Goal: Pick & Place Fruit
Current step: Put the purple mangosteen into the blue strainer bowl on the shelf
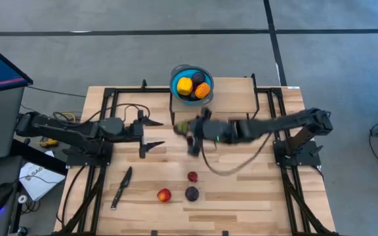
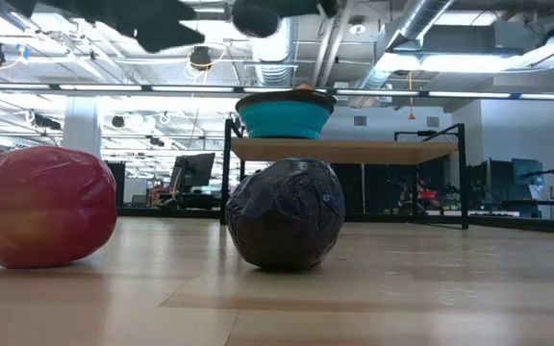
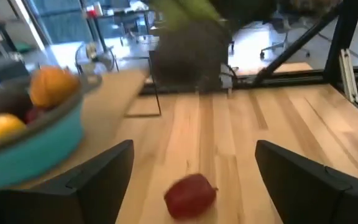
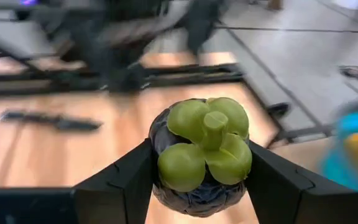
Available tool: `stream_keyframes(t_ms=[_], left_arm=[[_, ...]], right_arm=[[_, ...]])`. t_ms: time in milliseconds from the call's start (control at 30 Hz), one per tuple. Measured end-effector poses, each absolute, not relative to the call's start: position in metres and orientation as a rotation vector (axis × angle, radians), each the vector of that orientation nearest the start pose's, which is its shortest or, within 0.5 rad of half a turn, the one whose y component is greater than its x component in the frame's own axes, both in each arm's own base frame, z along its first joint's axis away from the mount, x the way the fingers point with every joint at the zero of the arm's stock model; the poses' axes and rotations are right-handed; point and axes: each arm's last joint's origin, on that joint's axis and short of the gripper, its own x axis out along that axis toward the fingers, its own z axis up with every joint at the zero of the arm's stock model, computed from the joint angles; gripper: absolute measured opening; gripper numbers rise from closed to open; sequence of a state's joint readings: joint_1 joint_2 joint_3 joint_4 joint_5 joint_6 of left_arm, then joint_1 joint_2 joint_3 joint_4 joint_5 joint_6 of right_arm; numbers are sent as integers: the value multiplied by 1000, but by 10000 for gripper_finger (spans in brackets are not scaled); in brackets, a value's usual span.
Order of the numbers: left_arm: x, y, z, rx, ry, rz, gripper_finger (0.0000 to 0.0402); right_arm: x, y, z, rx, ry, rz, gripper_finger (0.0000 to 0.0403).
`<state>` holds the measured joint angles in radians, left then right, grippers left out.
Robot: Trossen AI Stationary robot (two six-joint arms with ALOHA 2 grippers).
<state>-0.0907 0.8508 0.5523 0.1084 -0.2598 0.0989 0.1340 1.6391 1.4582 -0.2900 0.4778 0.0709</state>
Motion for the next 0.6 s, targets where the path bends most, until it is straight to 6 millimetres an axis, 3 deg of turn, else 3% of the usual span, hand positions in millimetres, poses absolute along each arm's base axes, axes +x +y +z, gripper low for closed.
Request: stream_keyframes(t_ms=[100,200,367,467,600], left_arm=[[193,-10,251,114,256,159,321],[194,-10,236,97,286,162,314],[194,-10,223,94,290,164,305],[194,-10,222,90,266,165,302],[194,-10,222,89,256,165,301]], right_arm=[[370,-1,369,-52,447,-451,208],[366,-40,380,-16,443,-521,208],[366,-93,373,81,454,-498,208],[369,-110,357,100,515,-534,208],[373,-119,351,116,514,-542,211]])
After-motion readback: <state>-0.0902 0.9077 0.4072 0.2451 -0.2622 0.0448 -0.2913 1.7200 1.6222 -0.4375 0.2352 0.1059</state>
